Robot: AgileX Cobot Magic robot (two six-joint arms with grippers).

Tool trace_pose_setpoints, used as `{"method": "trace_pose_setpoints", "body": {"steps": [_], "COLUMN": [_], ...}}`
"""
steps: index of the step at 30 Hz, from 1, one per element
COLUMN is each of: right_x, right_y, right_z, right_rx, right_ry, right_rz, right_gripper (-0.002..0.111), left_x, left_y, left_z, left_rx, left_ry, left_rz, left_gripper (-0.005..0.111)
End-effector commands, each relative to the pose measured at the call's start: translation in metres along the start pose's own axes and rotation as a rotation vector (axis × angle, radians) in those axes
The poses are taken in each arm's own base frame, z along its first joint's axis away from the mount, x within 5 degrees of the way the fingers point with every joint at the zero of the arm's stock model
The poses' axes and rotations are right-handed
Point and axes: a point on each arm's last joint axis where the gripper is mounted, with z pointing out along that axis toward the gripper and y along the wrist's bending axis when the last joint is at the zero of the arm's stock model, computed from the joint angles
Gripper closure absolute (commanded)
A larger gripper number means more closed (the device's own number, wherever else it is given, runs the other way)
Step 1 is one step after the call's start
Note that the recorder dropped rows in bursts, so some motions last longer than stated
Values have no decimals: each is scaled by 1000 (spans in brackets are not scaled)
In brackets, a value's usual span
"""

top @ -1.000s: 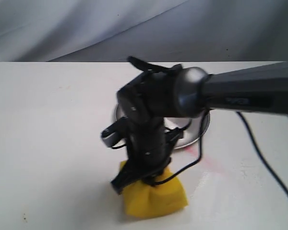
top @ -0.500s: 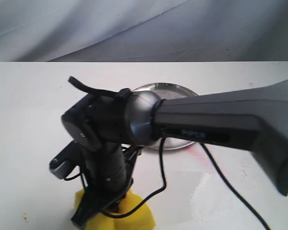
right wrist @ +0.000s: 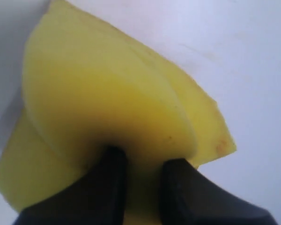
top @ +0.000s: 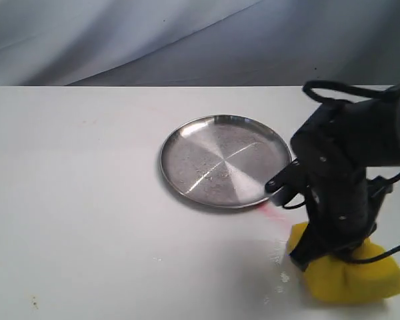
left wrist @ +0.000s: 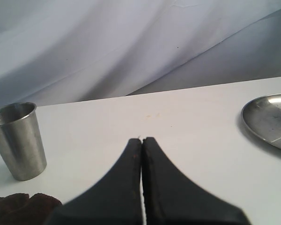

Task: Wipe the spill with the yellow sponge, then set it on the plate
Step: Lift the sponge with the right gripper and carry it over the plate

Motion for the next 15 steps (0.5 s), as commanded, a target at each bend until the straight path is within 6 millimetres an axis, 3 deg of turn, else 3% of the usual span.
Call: {"method": "trace_pose_setpoints", "body": {"steps": [1, 5, 8, 11, 15], "right_x": [1, -28, -57, -87, -124], "right_y": [-39, -54, -54, -55, -50], "right_z": [-37, -93, -118, -128, -117], "right_rx": [69, 14, -83, -124, -172], "right_ry": [-122, -367, -520, -665, -760], "right_rz": [99, 190, 236, 260, 274], "right_gripper": [108, 108, 108, 108, 108], "left_x": [1, 1, 1, 1, 1], "left_y": [0, 0, 0, 0, 0], "left_z": [0, 0, 0, 0, 0], "left_rx": [5, 5, 5, 5, 5], "left_ry": [-6, -6, -6, -6, -6], "left_rz": [1, 1, 1, 1, 1], "left_gripper": [107, 107, 107, 107, 107]}}
